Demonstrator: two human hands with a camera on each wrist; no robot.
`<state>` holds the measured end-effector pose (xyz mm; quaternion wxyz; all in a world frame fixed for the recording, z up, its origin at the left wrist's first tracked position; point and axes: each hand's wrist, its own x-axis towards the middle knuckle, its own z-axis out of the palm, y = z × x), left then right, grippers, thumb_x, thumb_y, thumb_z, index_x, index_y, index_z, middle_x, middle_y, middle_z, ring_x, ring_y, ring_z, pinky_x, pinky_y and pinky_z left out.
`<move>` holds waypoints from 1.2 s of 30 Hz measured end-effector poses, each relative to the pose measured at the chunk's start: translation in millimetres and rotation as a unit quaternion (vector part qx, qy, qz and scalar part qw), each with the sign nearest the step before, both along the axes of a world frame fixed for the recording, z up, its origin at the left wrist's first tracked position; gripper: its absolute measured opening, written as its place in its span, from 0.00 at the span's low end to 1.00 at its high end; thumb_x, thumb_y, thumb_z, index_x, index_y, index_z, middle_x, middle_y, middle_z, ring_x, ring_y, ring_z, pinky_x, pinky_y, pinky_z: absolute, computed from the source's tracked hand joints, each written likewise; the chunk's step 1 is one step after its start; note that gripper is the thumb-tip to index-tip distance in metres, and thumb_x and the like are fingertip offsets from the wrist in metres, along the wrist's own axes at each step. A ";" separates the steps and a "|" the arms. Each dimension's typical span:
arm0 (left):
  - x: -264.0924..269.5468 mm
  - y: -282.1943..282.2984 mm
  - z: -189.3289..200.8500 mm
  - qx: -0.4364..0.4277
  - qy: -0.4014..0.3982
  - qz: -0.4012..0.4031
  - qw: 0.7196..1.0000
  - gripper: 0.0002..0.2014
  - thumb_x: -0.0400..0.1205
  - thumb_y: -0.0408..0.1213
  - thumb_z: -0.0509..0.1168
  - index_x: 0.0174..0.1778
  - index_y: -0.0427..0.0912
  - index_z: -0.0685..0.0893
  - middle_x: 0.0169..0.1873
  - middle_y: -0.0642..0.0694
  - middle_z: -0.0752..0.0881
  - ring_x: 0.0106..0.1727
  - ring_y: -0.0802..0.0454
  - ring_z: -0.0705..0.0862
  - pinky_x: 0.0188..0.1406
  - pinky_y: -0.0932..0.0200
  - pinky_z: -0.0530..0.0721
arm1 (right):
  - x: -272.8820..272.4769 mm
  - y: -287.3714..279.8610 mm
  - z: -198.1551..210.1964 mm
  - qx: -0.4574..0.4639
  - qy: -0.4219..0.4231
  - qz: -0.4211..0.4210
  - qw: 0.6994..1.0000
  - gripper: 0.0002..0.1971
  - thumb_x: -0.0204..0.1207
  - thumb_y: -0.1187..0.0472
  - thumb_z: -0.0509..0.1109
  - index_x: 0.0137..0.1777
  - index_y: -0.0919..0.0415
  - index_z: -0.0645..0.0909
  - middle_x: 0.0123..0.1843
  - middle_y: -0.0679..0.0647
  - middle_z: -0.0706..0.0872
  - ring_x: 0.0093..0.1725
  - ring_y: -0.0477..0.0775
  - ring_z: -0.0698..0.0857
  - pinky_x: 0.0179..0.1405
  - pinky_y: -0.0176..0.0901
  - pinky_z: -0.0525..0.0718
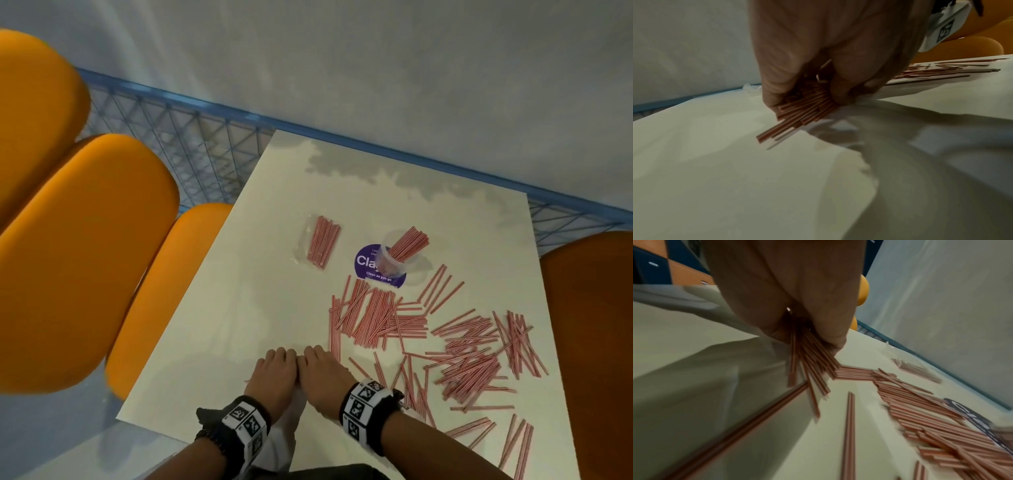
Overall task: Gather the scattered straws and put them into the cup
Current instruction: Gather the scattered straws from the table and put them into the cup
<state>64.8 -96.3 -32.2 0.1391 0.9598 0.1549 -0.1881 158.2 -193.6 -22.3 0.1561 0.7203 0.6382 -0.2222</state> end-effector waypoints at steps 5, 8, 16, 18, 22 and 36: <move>-3.8 -4.9 -10.3 0.023 -0.003 -0.011 1.000 0.19 0.47 0.34 0.79 0.29 0.46 0.80 0.27 0.49 0.80 0.26 0.51 0.79 0.18 0.59 0.76 | -3.8 -1.4 -3.8 0.051 0.023 -0.054 0.997 0.22 0.73 0.61 0.41 0.54 0.66 0.75 0.51 0.64 0.80 0.50 0.63 0.77 0.52 0.55 0.77; -5.4 -6.5 -11.4 0.011 0.006 -0.013 1.000 0.16 0.49 0.34 0.78 0.29 0.46 0.80 0.27 0.48 0.81 0.25 0.50 0.80 0.18 0.59 0.76 | -6.3 -3.3 -4.5 0.075 0.024 -0.080 0.994 0.22 0.75 0.60 0.42 0.59 0.67 0.73 0.57 0.67 0.77 0.55 0.66 0.76 0.57 0.58 0.75; 3.3 4.3 0.3 0.043 0.004 -0.078 0.996 0.12 0.60 0.35 0.73 0.37 0.46 0.80 0.33 0.51 0.81 0.32 0.51 0.81 0.28 0.61 0.67 | -4.1 -10.1 -15.8 0.041 0.001 -0.064 0.997 0.14 0.73 0.63 0.50 0.52 0.64 0.74 0.46 0.63 0.81 0.43 0.61 0.78 0.44 0.54 0.79; 3.1 8.2 0.5 0.033 0.048 -0.081 0.995 0.21 0.49 0.36 0.79 0.35 0.46 0.81 0.30 0.50 0.81 0.28 0.50 0.81 0.22 0.59 0.72 | -4.7 -11.7 -13.9 0.051 -0.002 -0.070 0.996 0.11 0.74 0.64 0.54 0.53 0.65 0.74 0.47 0.64 0.80 0.43 0.62 0.78 0.44 0.55 0.79; 7.1 13.7 20.3 0.035 0.080 -0.095 0.992 0.20 0.59 0.36 0.80 0.45 0.42 0.85 0.41 0.45 0.85 0.38 0.44 0.86 0.33 0.50 0.83 | -1.7 -11.7 -1.7 0.049 0.016 -0.093 0.994 0.09 0.73 0.64 0.64 0.52 0.65 0.74 0.47 0.64 0.83 0.43 0.64 0.82 0.43 0.55 0.80; 42.2 22.7 75.6 -0.121 0.050 0.037 0.991 0.07 0.81 0.40 0.62 0.46 0.50 0.69 0.43 0.49 0.74 0.41 0.48 0.76 0.39 0.60 0.74 | 53.7 -17.4 72.4 0.020 0.040 -0.164 0.985 0.15 0.82 0.55 0.60 0.49 0.67 0.83 0.37 0.58 0.77 0.38 0.61 0.80 0.42 0.53 0.84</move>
